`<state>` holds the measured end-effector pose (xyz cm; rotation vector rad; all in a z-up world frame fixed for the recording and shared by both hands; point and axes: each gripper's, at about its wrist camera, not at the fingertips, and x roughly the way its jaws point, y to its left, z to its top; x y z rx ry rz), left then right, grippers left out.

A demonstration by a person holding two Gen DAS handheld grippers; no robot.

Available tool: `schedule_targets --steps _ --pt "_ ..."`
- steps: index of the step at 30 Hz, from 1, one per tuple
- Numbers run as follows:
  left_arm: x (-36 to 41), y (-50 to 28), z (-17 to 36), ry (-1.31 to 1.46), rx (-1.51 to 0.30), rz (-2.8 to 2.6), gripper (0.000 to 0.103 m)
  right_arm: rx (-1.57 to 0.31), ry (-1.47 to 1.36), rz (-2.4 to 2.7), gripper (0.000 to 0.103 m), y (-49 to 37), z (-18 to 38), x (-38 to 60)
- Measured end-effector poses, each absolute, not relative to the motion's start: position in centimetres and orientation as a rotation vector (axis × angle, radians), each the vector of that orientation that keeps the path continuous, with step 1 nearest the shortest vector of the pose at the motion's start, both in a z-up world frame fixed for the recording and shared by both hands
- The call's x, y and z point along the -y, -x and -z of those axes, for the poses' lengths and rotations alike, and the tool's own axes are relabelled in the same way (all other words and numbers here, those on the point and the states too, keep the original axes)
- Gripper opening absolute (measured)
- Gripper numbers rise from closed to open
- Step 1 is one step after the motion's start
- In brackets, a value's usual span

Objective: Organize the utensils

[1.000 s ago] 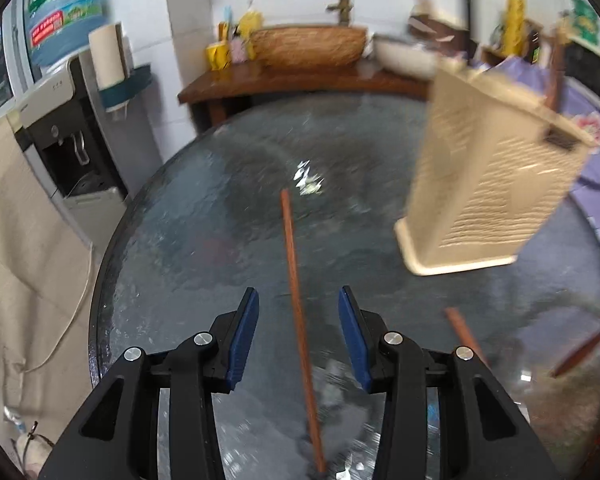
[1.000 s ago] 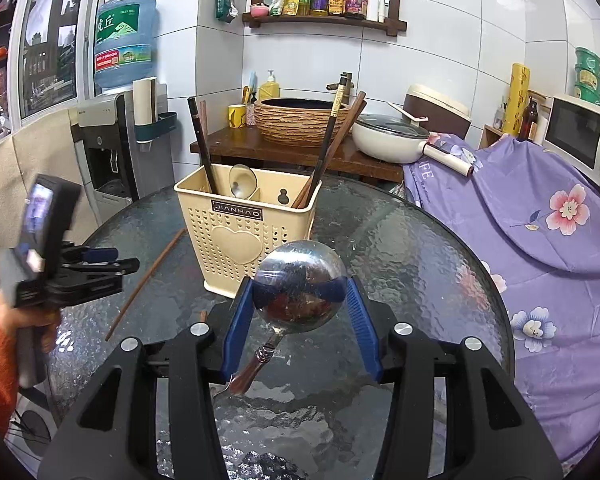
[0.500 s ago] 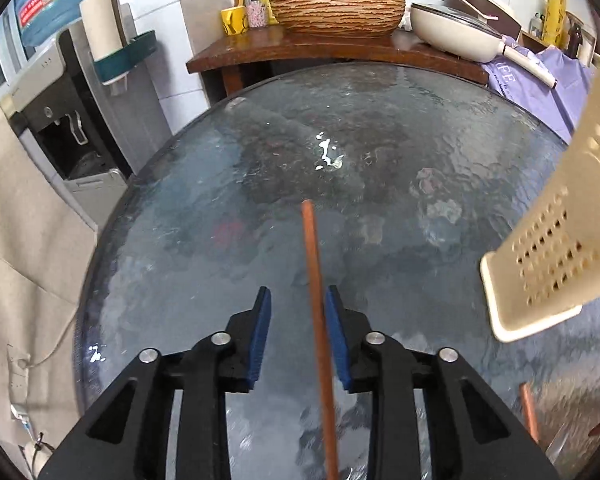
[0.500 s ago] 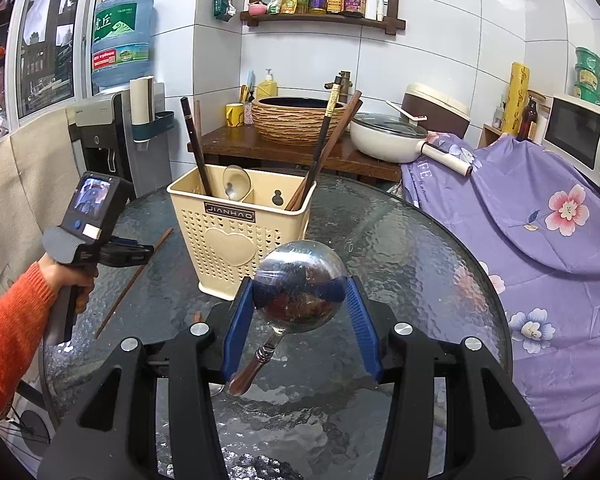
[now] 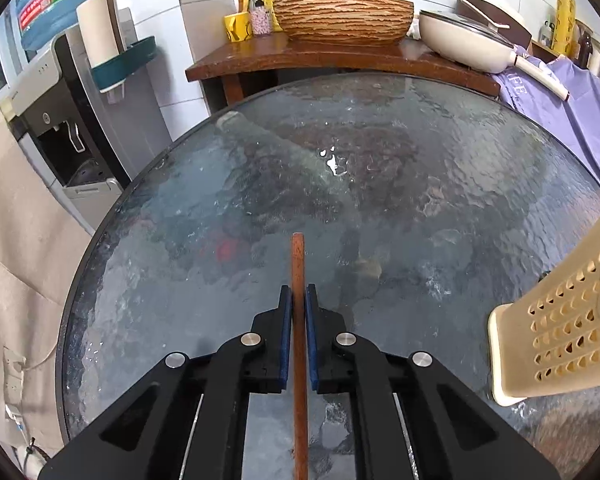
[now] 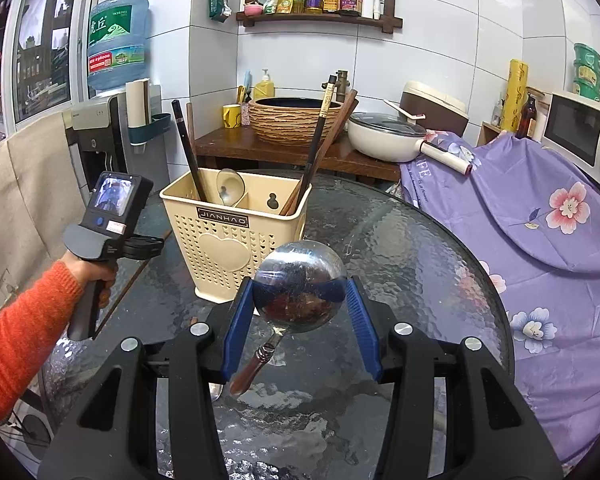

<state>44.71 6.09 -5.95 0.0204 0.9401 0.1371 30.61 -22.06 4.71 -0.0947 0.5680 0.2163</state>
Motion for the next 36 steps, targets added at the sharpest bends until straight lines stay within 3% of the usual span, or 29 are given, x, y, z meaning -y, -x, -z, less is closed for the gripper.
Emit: schedule_targets --steps 18,36 --pt "-6.5 -42.7 5.1 0.025 -0.899 -0.113 0.007 -0.570 0.077 -0.215 0.048 -30.7 -4.6 22.3" --pt "-5.0 -30.8 -5.8 0.088 -0.605 0.121 0.007 -0.534 0.084 -0.243 0.048 -29.1 -5.8 21.2"
